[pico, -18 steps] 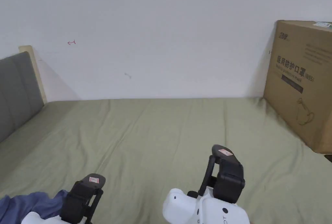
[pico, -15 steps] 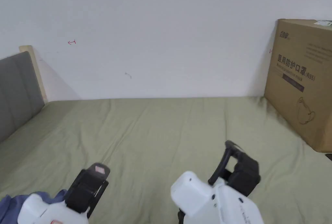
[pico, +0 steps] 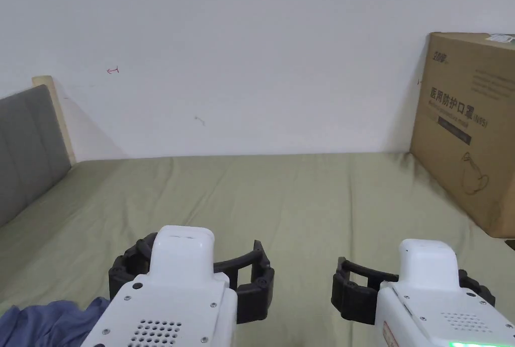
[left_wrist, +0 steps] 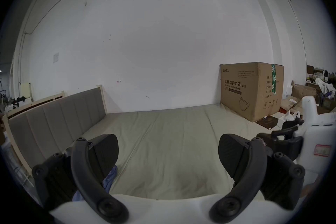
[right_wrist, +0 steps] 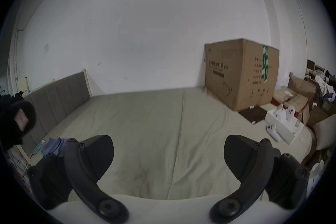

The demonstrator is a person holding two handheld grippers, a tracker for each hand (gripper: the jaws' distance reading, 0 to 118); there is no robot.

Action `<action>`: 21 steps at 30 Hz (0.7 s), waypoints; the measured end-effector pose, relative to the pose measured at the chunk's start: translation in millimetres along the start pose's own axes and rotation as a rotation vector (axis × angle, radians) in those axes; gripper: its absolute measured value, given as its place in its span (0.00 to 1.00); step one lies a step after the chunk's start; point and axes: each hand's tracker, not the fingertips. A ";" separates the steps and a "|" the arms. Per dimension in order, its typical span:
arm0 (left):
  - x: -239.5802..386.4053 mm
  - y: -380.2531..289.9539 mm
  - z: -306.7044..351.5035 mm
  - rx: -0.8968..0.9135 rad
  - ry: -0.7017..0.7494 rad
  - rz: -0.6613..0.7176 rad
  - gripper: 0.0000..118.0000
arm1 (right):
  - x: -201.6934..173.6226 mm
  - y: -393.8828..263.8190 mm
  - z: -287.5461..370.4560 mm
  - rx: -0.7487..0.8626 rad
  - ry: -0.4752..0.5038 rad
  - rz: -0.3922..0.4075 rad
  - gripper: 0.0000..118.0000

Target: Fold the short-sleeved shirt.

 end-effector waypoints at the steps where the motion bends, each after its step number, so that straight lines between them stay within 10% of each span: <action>1: -1.7 0.2 -0.2 0.003 0.006 0.028 0.96 | -0.2 5.1 4.7 0.037 -0.003 0.005 1.00; 9: -17.7 4.5 4.8 -0.003 0.031 0.111 0.84 | -27.6 24.5 40.3 0.208 -0.064 0.173 1.00; 11: -17.5 3.8 5.0 -0.013 0.038 0.113 0.52 | -29.4 19.8 45.2 0.223 -0.045 0.132 0.96; 12: -19.1 1.9 4.8 -0.012 0.039 0.120 0.27 | -22.1 18.1 39.4 0.233 -0.016 0.096 0.87; 13: -20.8 0.7 4.6 -0.013 0.036 0.126 0.02 | -21.3 18.1 38.7 0.225 -0.014 0.077 0.55; 15: -22.4 1.2 5.9 -0.019 0.010 0.132 0.02 | -20.1 17.1 38.9 0.224 -0.041 0.066 0.12; 21: -18.3 1.4 6.0 -0.018 0.014 0.119 0.00 | -8.3 21.4 35.5 0.244 -0.035 0.053 0.02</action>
